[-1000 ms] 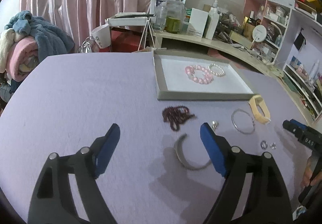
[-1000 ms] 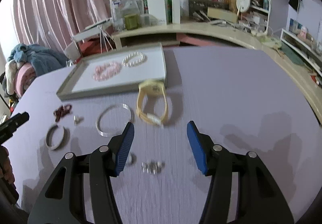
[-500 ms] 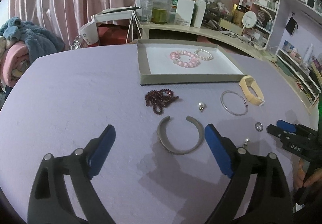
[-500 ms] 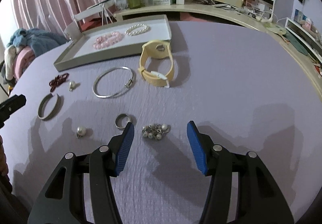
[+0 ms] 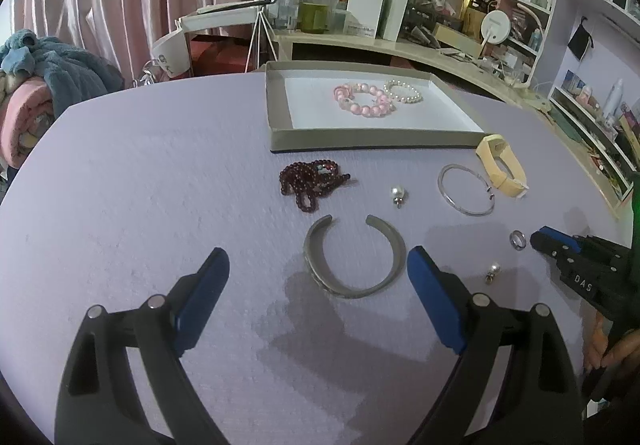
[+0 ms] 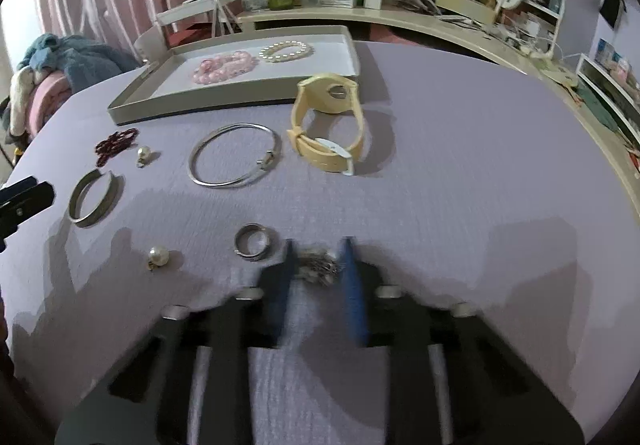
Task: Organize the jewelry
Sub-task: 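Grasp the silver pearl earrings with the right tool while the left tool grasps the grey cuff bangle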
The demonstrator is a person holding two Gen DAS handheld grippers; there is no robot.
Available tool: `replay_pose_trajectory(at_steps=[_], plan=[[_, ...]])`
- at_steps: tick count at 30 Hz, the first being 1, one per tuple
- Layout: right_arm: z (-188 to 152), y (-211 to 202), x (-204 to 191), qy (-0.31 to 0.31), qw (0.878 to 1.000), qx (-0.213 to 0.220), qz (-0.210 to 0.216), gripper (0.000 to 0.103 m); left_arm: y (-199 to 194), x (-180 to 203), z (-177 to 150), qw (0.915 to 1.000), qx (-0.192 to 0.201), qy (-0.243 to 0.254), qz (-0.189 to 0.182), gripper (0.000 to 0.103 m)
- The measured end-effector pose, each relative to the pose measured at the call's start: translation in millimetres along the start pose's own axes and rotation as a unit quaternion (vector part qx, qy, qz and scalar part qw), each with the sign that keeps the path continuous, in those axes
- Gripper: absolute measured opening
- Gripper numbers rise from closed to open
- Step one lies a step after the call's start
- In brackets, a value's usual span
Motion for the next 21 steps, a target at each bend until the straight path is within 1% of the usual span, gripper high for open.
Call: replay_pose_trajectory(at_steps=[5,8,14,21], plan=[[3.1,-0.5,3.5,0.014,1.0,-0.001,0.009,0.011,4.0,0.0,-0.9,1.0,-0.006,0.002,-0.001,0.091],[6.7,-5.4,7.0,0.028,0.999,0.008,0.017,0.011,6.5,1.2,-0.7,0.9999,-0.01,0.005,-0.003,0.091],[25.2,-21.1,10.0,0.046,0.998,0.042,0.029,0.011,12.3,5.0,-1.3,0.9998,-0.017,0.009,-0.006,0.092],[51.9,-43.5,13.7,0.062,0.993,0.086,0.048,0.011,24.3,10.3,-0.8,0.9994,-0.031,0.016,-0.002,0.092]])
Point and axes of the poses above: each gripper's, at about its wrist camera, not at the fingertips, and y roughly the way its jaws point, x to its right, z to its top, the point moved 5 cm from there along y, roughly the way its jaws point, and after that the axes turned 1 degree about -z, right-handed, at the moved point
